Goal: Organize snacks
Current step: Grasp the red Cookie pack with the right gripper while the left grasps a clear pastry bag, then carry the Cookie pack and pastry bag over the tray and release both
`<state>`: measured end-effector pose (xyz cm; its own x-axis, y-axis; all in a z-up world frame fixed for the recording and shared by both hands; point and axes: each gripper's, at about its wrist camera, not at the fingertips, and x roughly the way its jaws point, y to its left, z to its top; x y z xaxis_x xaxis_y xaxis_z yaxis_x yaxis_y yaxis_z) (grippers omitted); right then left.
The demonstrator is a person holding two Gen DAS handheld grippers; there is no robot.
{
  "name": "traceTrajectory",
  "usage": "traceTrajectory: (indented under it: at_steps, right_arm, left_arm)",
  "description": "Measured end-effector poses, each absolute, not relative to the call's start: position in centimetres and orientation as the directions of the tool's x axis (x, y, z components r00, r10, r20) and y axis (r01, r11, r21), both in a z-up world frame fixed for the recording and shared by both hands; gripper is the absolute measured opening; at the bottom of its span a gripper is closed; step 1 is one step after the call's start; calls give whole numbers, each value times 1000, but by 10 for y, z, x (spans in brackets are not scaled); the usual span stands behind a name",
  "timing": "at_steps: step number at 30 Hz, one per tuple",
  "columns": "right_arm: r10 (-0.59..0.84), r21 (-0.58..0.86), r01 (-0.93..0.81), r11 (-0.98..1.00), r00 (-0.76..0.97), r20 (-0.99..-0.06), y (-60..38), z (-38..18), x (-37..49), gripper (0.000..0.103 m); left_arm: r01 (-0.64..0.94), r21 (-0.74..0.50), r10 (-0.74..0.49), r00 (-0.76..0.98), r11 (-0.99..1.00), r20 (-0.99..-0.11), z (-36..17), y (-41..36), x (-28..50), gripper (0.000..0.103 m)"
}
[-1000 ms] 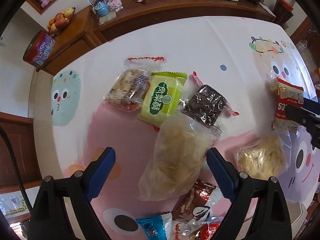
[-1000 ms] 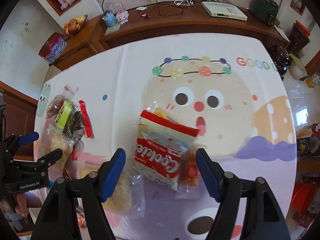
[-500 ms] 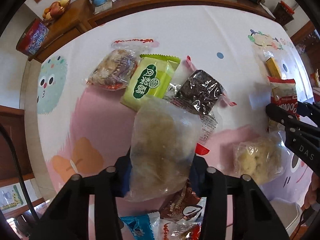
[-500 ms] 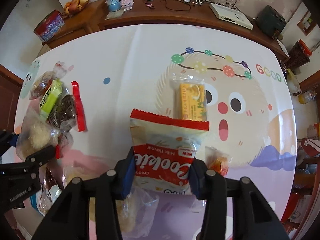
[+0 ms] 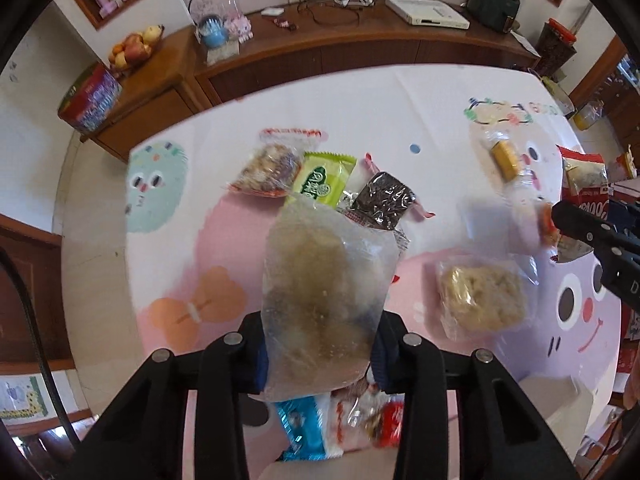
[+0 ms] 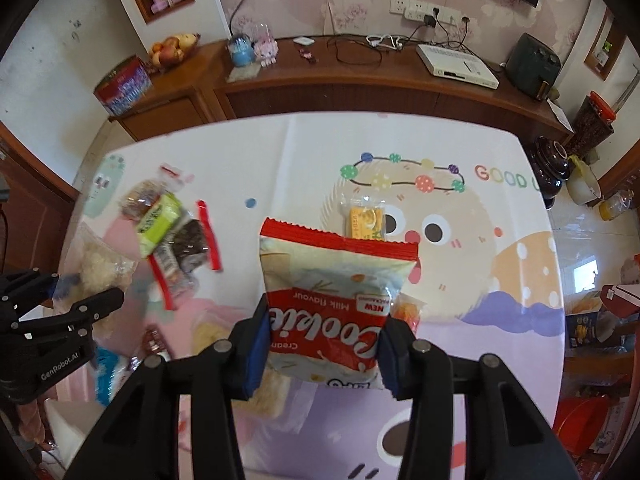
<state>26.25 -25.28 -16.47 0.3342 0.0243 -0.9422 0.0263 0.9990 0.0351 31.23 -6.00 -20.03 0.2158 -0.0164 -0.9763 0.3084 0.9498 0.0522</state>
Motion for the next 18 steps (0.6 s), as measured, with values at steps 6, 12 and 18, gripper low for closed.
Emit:
traceTrajectory:
  at_steps: [6,12,18]
  right_arm:
    - [43,55,22,998,364,-930,-251,-132,234,46]
    - [59,65,1,998,397,-916,-245,-92,195,46]
    - [81,81,-18,997,415,-906,-232,-65,152,46]
  left_arm:
    - [320,74,-18,274,944,-962,-154,-52,281,36]
    - [328,80,-30,319,941,-947,-115,-38,248,36]
    - [326,30,-82,325,945,-942,-90,-27,205,36]
